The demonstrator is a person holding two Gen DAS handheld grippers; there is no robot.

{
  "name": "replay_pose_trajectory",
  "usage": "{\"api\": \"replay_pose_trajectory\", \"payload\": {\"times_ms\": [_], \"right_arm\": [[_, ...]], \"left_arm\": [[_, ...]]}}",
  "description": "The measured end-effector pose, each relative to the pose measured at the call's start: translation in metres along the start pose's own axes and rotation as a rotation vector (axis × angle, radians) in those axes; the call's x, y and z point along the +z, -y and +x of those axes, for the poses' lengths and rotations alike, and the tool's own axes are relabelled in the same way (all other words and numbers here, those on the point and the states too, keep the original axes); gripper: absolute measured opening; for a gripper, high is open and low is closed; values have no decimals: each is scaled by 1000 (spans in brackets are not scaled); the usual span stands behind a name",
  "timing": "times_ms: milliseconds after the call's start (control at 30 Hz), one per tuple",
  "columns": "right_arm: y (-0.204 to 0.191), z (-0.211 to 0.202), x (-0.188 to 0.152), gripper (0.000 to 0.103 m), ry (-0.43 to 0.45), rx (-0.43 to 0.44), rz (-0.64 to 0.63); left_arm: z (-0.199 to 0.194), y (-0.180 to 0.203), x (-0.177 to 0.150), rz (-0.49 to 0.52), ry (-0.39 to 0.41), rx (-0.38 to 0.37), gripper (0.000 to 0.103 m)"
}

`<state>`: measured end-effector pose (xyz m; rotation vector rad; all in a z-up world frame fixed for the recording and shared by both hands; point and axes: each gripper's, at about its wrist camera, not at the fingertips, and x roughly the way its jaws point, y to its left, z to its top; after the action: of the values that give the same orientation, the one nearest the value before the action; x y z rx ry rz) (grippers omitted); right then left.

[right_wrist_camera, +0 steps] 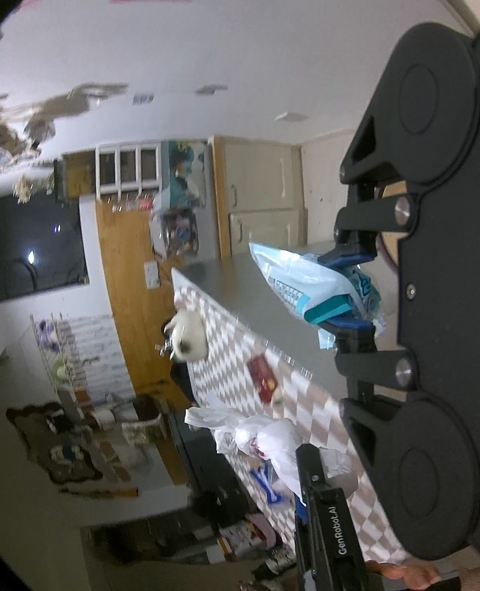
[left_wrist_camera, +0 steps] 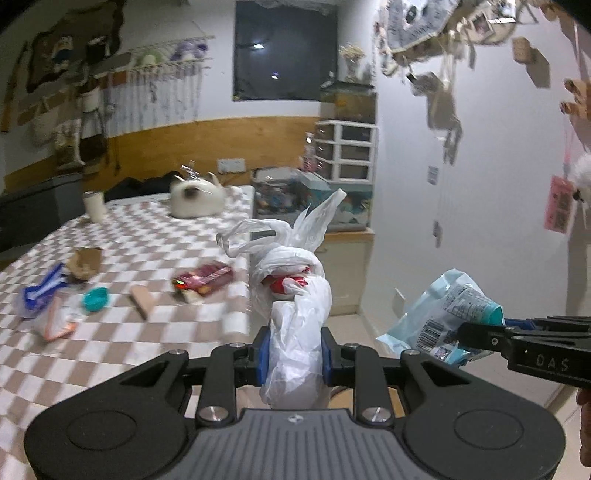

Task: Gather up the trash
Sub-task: 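Carry the white plastic bag in left tool while right carries the blue wrapper bag, then open left tool over the wastebasket while right tool opens to drop its bag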

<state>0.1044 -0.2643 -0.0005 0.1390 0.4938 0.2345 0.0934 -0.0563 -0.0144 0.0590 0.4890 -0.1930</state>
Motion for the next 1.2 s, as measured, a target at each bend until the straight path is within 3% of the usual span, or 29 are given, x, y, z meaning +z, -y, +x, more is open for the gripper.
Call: {"api": "replay_pose_trajectory", "payload": {"times_ms": [400, 900, 1200], "right_arm": [[58, 24, -40, 28, -121, -77, 76], [97, 116, -102, 28, -390, -108, 139], [122, 170, -127, 29, -524, -138, 188]], "left_arm": [[72, 46, -33, 4, -193, -113, 28], [187, 59, -95, -27, -512, -167, 28], [253, 60, -118, -74, -651, -174, 28]]}}
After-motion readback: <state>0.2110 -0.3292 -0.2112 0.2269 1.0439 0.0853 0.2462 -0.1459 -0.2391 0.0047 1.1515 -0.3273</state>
